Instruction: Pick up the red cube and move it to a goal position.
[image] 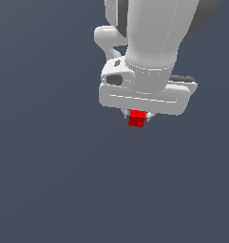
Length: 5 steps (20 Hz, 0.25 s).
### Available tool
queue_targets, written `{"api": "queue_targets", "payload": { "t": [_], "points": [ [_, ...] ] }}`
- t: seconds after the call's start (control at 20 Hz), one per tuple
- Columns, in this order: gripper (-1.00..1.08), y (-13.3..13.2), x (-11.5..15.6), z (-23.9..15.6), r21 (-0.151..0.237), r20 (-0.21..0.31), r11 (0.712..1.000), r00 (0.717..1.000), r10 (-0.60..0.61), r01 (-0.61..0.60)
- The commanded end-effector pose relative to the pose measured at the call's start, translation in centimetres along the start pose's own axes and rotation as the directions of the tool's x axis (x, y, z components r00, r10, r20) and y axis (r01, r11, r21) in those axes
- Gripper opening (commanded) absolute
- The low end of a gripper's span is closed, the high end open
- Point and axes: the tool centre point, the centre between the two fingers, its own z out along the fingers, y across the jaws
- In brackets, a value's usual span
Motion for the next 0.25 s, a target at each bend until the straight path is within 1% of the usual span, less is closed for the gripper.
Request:
{"api": "queue_targets", "payload": {
  "t": [0.0, 0.2],
  "points": [
    [-1.0, -0.16, 0.0, -0.71, 0.0, 0.001, 1.0, 1.0, 0.0, 0.0],
    [-1.0, -0.25, 0.02, -1.06, 0.0, 0.001, 1.0, 1.0, 0.0, 0.0]
  ]
}}
